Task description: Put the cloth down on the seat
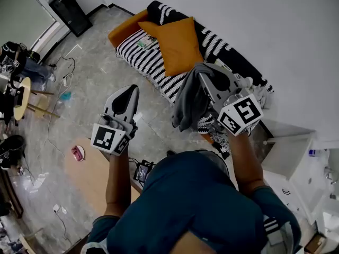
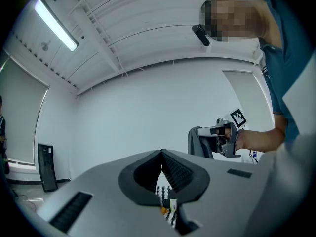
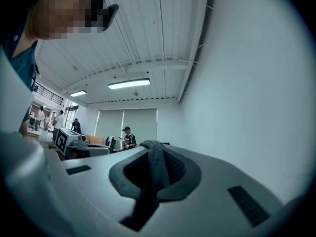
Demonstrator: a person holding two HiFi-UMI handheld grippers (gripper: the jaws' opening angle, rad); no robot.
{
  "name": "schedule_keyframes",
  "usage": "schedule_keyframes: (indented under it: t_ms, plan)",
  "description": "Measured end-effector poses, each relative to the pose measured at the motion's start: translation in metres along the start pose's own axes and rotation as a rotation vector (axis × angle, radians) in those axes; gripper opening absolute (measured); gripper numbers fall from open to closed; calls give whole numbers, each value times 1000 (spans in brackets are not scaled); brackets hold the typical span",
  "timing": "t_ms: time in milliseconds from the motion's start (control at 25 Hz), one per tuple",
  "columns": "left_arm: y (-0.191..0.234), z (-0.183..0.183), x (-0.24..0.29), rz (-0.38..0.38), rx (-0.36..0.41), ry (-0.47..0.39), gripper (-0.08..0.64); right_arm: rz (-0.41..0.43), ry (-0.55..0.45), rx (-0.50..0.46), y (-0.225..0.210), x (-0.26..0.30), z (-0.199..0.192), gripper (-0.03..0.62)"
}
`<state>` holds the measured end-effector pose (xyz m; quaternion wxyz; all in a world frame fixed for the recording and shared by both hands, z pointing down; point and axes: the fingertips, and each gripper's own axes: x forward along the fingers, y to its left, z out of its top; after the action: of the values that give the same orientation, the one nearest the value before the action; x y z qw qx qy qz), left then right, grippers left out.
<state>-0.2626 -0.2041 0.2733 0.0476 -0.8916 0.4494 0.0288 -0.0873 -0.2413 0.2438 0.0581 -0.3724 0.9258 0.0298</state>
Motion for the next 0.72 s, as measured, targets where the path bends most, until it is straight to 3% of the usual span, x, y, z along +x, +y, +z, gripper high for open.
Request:
schedule_keyframes:
  t_ms: [720]
  plan:
    - [58,-17,38,38,-1,0,5,54,28,-25,-26,74,-20,23]
